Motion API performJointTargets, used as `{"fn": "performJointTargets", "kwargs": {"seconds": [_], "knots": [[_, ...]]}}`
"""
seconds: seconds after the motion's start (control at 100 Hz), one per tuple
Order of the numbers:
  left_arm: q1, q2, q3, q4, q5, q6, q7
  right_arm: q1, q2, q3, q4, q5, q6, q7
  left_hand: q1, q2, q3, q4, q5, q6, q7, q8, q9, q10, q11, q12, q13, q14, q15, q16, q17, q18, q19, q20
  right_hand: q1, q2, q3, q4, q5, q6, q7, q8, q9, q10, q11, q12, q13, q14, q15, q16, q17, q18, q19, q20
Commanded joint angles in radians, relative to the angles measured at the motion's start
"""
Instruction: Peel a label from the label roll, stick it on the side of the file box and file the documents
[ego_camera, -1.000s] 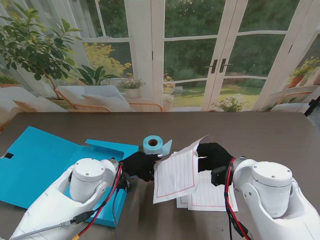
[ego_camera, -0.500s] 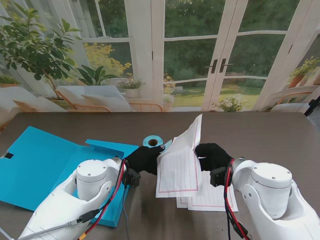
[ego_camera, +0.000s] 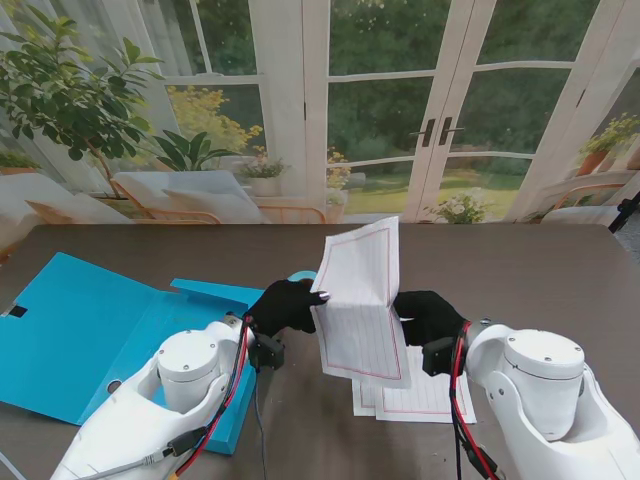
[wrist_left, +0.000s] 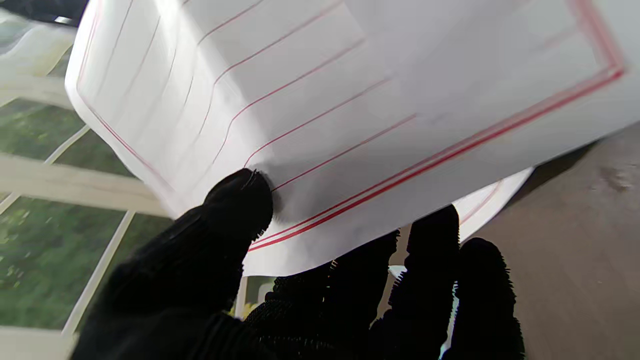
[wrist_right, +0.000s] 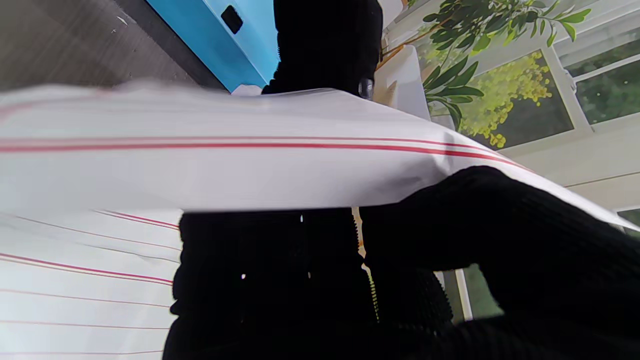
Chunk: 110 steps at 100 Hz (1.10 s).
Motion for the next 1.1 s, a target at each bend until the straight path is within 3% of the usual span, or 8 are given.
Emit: {"fn": "performJointTargets", "kwargs": {"seconds": [0.0,0.09,0.18,0.41,0.58,0.66,0.78,1.09], "knots": [[0.007,-0.017,-0.005,0.001,-0.021,-0.010,-0.025,-0.011,-0.004,0.000,0.007,0.003,-0.003,0.014,0.046,-0.078,0.019,-0.027,0.038,-0.038,0.062,-0.023,0.065,-0.041,0.048,0.004,0.078,0.006,0.049,0.016,-0.025,-0.005,0.317,-0.160,0.020,-0.029,0.019,0.038,0.021,-0.005,-0.005,0.023,0.007,0.014,0.014,0.017,0.025,0.009,0.020,-0.003,0.092,0.009,0.051,-0.004],[0.011,-0.018,-0.004,0.007,-0.025,-0.052,-0.021,-0.012,-0.004,0.001,0.012,0.003,-0.005,0.015,0.064,-0.113,0.050,-0.028,0.057,-0.086,0.086,-0.011,0.130,-0.077,0.075,-0.001,0.187,-0.023,0.105,0.020,0.097,0.050,0.470,-0.291,0.019,-0.027,0.018,0.036,0.018,-0.007,-0.005,0.025,0.006,0.014,0.014,0.017,0.025,0.009,0.020,-0.003,0.092,0.008,0.051,-0.004],[0.015,-0.020,0.001,0.014,-0.013,-0.102,-0.002,-0.013,-0.005,0.001,0.019,0.003,-0.005,0.015,0.057,-0.138,0.113,-0.024,0.078,-0.108,0.112,0.005,0.213,-0.111,0.098,0.051,0.301,-0.043,0.157,0.018,0.239,0.097,0.548,-0.310,0.017,-0.025,0.017,0.035,0.017,-0.009,-0.004,0.027,0.004,0.016,0.014,0.017,0.021,0.012,0.020,-0.002,0.088,0.010,0.050,-0.004],[0.035,-0.027,-0.013,-0.004,-0.067,-0.175,0.026,-0.009,0.004,-0.003,0.028,-0.052,0.001,0.031,0.082,-0.182,0.257,-0.008,0.091,-0.017,0.139,0.017,0.303,-0.101,0.162,0.141,0.429,-0.005,0.290,0.074,0.433,0.156,0.689,-0.277,-0.038,0.013,-0.018,-0.026,-0.085,-0.033,0.010,0.055,-0.058,0.024,0.007,0.010,-0.048,0.042,-0.004,0.038,0.011,0.038,0.030,0.013],[0.056,-0.022,-0.033,-0.035,-0.113,-0.224,0.007,-0.012,0.019,-0.010,0.032,-0.128,-0.025,0.058,0.112,-0.198,0.301,0.000,0.087,0.024,0.161,-0.015,0.312,-0.088,0.192,0.226,0.446,0.013,0.340,0.113,0.464,0.150,0.724,-0.263,-0.093,0.011,-0.118,-0.120,-0.265,-0.024,-0.118,0.015,-0.188,0.020,-0.015,-0.031,-0.178,0.055,-0.127,0.048,-0.092,0.036,-0.042,0.013],[0.067,-0.019,-0.045,-0.052,-0.128,-0.234,0.003,-0.013,0.019,-0.009,0.036,-0.128,-0.032,0.059,0.125,-0.197,0.304,0.001,0.085,0.034,0.166,-0.020,0.308,-0.081,0.195,0.246,0.442,0.019,0.340,0.119,0.457,0.155,0.720,-0.260,-0.116,0.037,-0.139,-0.182,-0.352,0.008,-0.273,0.114,-0.268,0.030,-0.035,-0.078,-0.251,0.073,-0.196,0.037,-0.155,0.039,-0.099,0.014],[0.084,-0.013,-0.067,-0.081,-0.132,-0.235,-0.004,-0.015,0.022,-0.010,0.040,-0.141,-0.045,0.062,0.133,-0.197,0.305,0.003,0.084,0.036,0.166,-0.024,0.304,-0.076,0.191,0.261,0.433,0.021,0.333,0.124,0.442,0.154,0.710,-0.258,-0.149,0.081,-0.171,-0.214,-0.535,0.051,-0.389,0.051,-0.388,0.039,-0.103,-0.138,-0.354,0.084,-0.297,-0.003,-0.237,0.035,-0.179,-0.001],[0.178,0.005,-0.185,-0.192,-0.112,-0.194,0.006,-0.016,0.033,-0.024,0.052,-0.233,-0.069,0.069,0.143,-0.194,0.301,0.002,0.084,0.044,0.161,-0.027,0.302,-0.070,0.184,0.276,0.427,0.028,0.323,0.130,0.429,0.159,0.698,-0.253,-0.191,0.167,-0.236,-0.372,-0.731,0.055,-0.390,-0.050,-0.576,0.038,-0.137,-0.229,-0.531,0.071,-0.500,-0.097,-0.353,0.015,-0.371,-0.031]]}}
